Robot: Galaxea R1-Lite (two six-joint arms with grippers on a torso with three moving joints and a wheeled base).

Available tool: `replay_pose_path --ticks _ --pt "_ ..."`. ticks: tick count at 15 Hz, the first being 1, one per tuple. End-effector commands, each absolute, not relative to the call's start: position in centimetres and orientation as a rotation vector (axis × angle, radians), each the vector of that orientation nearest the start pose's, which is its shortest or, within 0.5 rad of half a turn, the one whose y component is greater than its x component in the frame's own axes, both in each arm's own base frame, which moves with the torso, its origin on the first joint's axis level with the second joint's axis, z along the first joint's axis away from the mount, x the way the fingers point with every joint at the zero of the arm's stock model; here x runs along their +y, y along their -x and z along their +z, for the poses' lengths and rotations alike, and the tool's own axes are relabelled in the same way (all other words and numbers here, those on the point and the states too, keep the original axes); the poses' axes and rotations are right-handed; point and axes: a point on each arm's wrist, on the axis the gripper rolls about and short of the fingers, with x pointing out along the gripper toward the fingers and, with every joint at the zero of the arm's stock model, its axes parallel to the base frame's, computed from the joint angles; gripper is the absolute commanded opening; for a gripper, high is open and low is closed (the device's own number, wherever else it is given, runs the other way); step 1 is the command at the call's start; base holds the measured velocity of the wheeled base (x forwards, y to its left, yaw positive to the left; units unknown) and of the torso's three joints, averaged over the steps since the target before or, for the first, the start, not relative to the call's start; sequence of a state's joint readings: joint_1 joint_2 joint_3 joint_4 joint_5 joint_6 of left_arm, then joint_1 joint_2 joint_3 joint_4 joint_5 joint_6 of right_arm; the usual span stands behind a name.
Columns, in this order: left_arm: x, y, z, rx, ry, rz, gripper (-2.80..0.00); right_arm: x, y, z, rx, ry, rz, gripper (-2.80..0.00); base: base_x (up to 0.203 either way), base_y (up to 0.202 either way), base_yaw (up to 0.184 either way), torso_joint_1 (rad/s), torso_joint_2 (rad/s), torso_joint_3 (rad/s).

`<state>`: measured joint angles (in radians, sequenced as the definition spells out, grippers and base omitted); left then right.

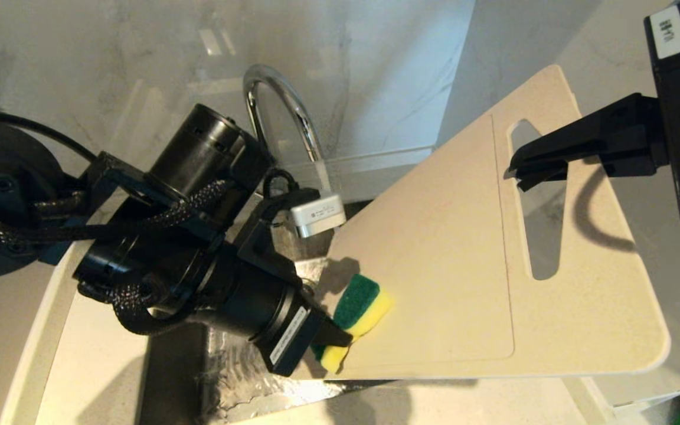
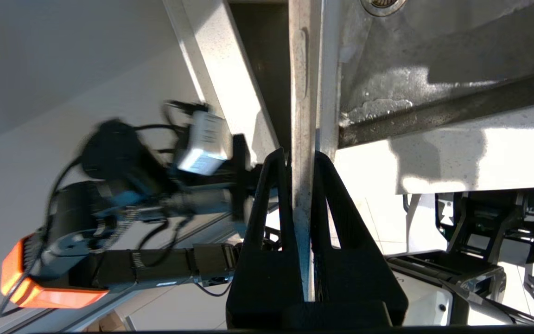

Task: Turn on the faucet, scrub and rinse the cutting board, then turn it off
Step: Scrub the cutting board underwater

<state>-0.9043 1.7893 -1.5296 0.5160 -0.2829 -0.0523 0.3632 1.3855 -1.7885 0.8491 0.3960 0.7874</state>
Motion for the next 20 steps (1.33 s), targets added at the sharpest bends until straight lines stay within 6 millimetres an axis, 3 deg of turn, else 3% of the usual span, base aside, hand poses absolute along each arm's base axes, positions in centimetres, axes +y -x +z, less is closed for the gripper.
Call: replay_pose_path --ticks 1,7,10,12,18,20 --pt "-25.0 -18.9 23.3 0.884 -0.226 -1.091 -2.8 6.7 -15.1 39.0 0.728 -0.747 0.529 -2.8 0.0 0.0 0.0 0.0 0.0 0.0" --pt "-21.5 -16.8 18.1 0.999 -0.256 -1.043 -2.8 6.5 -14.6 39.2 0.715 -0.747 0.533 -2.8 0.0 0.0 0.0 0.0 0.0 0.0" --pt "-19.2 -16.1 17.1 1.024 -0.246 -1.001 -2.8 6.5 -14.6 39.2 0.716 -0.748 0.535 -2.8 0.0 0.0 0.0 0.0 0.0 0.0" --pt "-18.9 -16.5 18.9 0.954 -0.217 -0.997 -2.8 6.5 -14.7 38.9 0.725 -0.746 0.531 -2.8 0.0 0.0 0.0 0.0 0.0 0.0" --pt "-18.5 -16.3 29.7 0.711 -0.135 -0.999 -2.8 6.6 -14.7 38.3 0.759 -0.745 0.541 -2.8 0.0 0.0 0.0 0.0 0.0 0.0" --pt "-19.0 -16.8 31.3 0.682 -0.127 -1.001 -2.8 6.5 -14.4 38.4 0.764 -0.748 0.568 -2.8 0.0 0.0 0.0 0.0 0.0 0.0"
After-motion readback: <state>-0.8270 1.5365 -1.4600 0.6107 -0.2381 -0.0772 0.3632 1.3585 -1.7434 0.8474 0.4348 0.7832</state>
